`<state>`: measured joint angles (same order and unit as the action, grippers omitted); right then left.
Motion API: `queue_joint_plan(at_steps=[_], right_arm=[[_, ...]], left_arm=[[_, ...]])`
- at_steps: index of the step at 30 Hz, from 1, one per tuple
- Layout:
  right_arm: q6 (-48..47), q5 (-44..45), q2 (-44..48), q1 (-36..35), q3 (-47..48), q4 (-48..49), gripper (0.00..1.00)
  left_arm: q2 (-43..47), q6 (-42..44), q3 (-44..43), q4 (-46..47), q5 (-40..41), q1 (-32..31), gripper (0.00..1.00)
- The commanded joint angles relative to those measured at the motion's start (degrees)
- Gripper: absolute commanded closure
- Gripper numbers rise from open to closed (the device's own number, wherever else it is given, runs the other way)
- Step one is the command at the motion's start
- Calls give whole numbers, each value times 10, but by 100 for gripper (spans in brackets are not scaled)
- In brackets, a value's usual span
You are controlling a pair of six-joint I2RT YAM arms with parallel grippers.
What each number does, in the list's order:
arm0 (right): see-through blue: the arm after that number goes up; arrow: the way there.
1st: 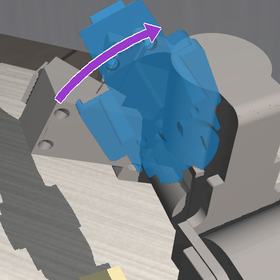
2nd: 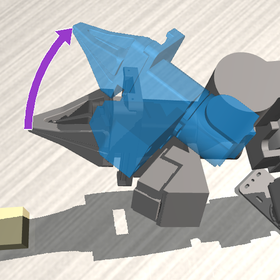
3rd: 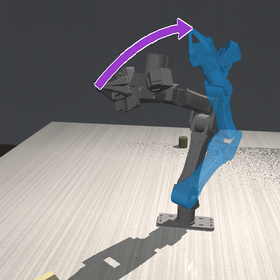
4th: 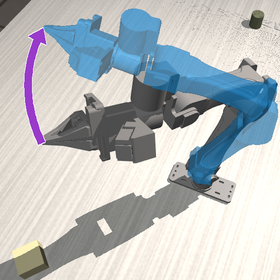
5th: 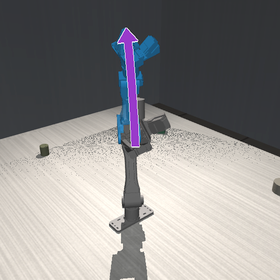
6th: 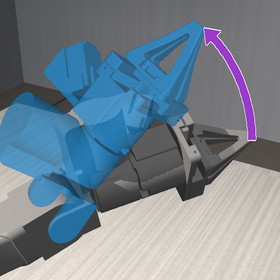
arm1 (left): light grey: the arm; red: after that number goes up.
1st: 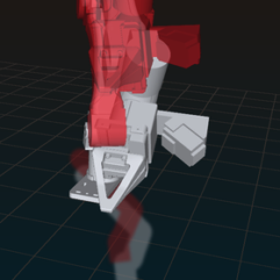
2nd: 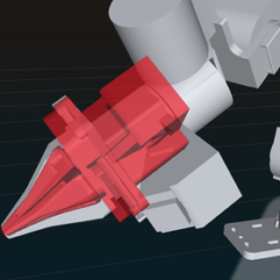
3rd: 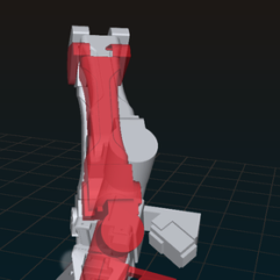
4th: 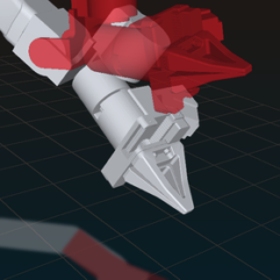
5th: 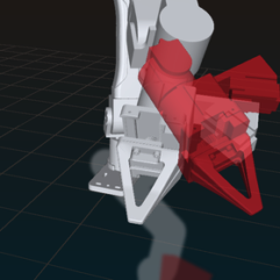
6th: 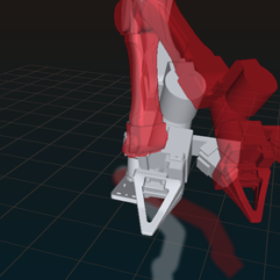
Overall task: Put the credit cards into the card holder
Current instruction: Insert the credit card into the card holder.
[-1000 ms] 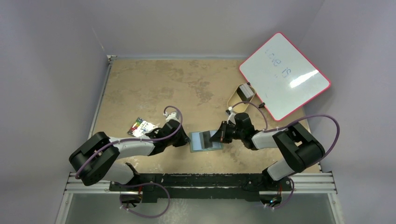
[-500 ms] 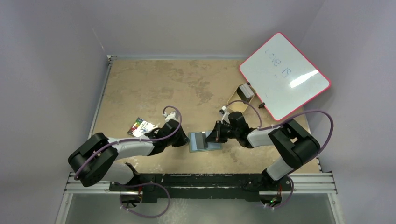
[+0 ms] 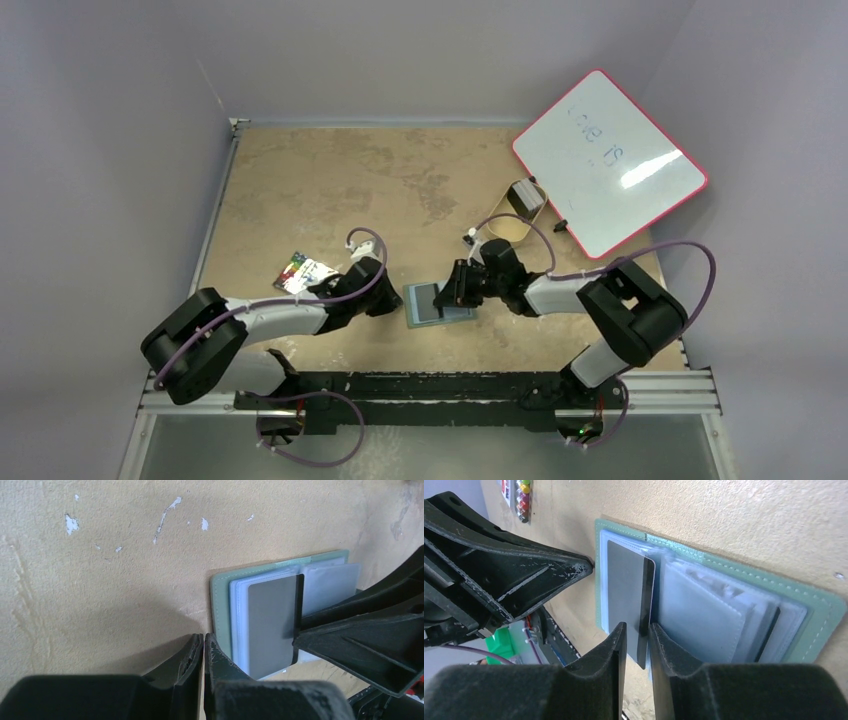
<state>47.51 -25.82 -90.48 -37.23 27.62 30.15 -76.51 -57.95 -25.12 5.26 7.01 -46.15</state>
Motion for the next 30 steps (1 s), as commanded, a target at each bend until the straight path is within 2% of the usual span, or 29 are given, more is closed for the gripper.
queue_joint_plan(at_steps=[1, 9, 30], right_arm=[[-20, 49, 43, -2, 26, -66, 73], [-29, 58, 59, -2, 44, -94, 69], [-13, 35, 2, -33, 75, -53, 68]], left_arm=[[15, 2, -10, -9, 18, 1, 96], [16, 3, -11, -9, 19, 1, 96], [14, 10, -19, -12, 17, 1, 96]])
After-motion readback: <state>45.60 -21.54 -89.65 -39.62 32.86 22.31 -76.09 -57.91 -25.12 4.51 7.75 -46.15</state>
